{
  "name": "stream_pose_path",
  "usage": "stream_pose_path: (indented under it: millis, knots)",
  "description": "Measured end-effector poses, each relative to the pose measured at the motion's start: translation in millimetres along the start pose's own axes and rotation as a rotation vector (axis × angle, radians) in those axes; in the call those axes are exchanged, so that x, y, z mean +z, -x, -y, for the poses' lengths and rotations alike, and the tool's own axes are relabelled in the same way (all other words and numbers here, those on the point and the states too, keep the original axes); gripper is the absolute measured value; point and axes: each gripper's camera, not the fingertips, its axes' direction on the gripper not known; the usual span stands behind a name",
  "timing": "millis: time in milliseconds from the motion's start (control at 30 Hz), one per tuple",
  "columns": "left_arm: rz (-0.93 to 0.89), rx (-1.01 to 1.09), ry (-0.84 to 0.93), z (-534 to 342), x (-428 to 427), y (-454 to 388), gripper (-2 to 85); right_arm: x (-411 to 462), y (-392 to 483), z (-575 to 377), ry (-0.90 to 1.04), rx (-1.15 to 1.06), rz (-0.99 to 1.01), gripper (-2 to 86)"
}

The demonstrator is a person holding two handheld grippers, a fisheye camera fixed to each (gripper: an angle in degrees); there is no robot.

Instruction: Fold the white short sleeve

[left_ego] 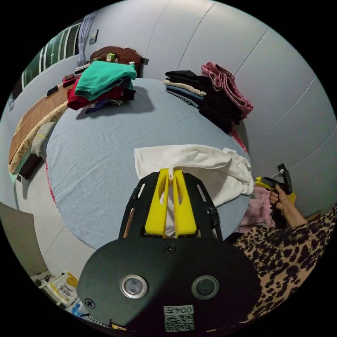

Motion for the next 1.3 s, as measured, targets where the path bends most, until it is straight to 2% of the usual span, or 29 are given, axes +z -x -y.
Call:
stream_pose_path:
  millis: [300,467,567,667,833,1033,1167,1300]
  knots:
    - [0.066,-0.103,-0.054,-53,-49,-34,1.8,-25,-25,17,0.142,-0.114,-0.076,9.7]
    - [0.076,-0.142,-0.113,-76,-85,-39,1.6,-88,-3,-2,0.071,-0.277,-0.101,1.9]
    - [0.056,-0.182,-0.175,-93,-115,-36,1.5,-146,19,-19,-0.078,-0.397,-0.152,0.5]
    - [0.040,-0.193,-0.286,-111,-163,-34,1.5,-219,40,-37,-0.275,-0.512,-0.065,0.0]
    - [-0.074,-0.062,-0.657,-152,-313,-62,1.5,-390,102,-89,-0.652,-0.754,0.103,-0.3]
    - [-0.090,0.102,-0.928,-198,-490,-110,1.5,-561,166,-173,-0.991,-1.034,0.330,-0.4]
    - [-0.062,0.174,-1.015,-208,-539,-114,1.4,-609,195,-195,-1.085,-1.099,0.383,-0.6]
    - [-0.097,0.105,-0.847,-166,-515,-72,1.4,-587,238,-156,-0.948,-1.080,0.336,-0.6]
